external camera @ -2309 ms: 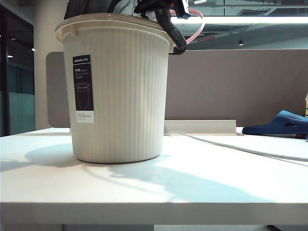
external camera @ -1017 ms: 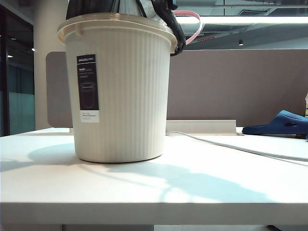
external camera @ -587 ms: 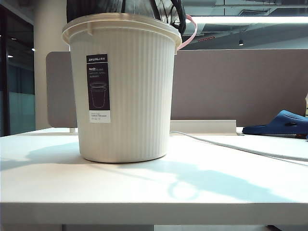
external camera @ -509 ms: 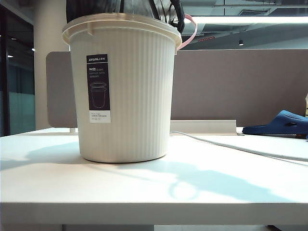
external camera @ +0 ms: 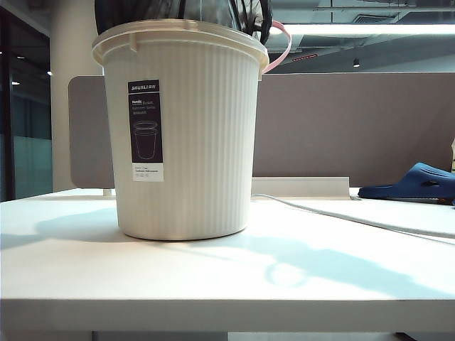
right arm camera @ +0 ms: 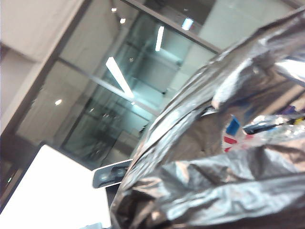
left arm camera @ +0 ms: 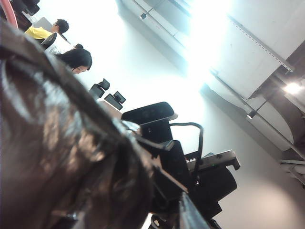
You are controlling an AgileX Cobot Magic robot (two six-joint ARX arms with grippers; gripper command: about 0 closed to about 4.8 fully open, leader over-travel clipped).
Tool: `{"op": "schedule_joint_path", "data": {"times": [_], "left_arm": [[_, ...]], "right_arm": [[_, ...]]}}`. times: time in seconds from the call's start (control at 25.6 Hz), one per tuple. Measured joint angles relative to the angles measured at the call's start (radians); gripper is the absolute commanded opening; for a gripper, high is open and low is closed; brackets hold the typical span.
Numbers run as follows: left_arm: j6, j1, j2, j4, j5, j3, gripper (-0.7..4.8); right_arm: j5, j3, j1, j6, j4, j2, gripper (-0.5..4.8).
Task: Open the ring lid of the trash can, pull out the black garbage bag inside, and place it on the table.
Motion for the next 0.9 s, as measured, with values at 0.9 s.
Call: {"op": "schedule_joint_path", "data": {"times": [0.9], "left_arm": [[0.027, 0.000, -0.032, 0.066, 0.138, 0.000, 2.79]], "right_arm": [[-0.151, 0.396, -0.058, -0.079, -0.088, 0.115, -0.06]]}}
